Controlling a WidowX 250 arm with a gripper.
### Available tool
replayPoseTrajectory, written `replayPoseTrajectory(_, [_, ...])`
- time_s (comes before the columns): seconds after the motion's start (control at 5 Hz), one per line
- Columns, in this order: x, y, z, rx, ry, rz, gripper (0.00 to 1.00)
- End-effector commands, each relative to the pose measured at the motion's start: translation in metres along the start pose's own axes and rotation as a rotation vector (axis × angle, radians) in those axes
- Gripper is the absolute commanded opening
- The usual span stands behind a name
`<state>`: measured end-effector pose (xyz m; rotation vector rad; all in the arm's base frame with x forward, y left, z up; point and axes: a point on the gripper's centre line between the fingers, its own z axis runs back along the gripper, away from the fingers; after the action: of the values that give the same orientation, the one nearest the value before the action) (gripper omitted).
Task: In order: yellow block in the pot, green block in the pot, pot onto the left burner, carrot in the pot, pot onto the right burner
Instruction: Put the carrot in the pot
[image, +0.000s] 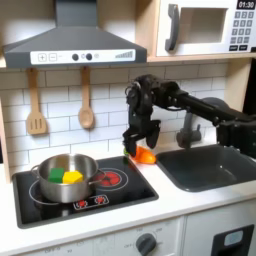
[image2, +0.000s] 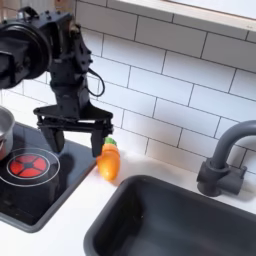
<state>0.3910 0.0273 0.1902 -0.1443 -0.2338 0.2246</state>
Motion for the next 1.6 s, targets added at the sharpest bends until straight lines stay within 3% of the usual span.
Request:
replayPoseTrajectory(0.0, [0.007, -0.011, -0.003, -0.018, -0.027, 0.08, 1.0])
replayPoseTrajectory(0.2, [0.007, -0.014, -0.006, -0.001, -0.026, 0.095, 1.0])
replayPoseTrajectory(0.4, [0.004, -0.017, -0.026, 0.029, 0.016, 0.086, 1.0])
replayPoseTrajectory(0.6, [0.009, -0.011, -0.038, 0.062, 0.01, 0.079, 1.0])
replayPoseTrajectory(1.4, [0.023, -0.014, -0.046, 0.058, -0.01, 0.1, 1.0])
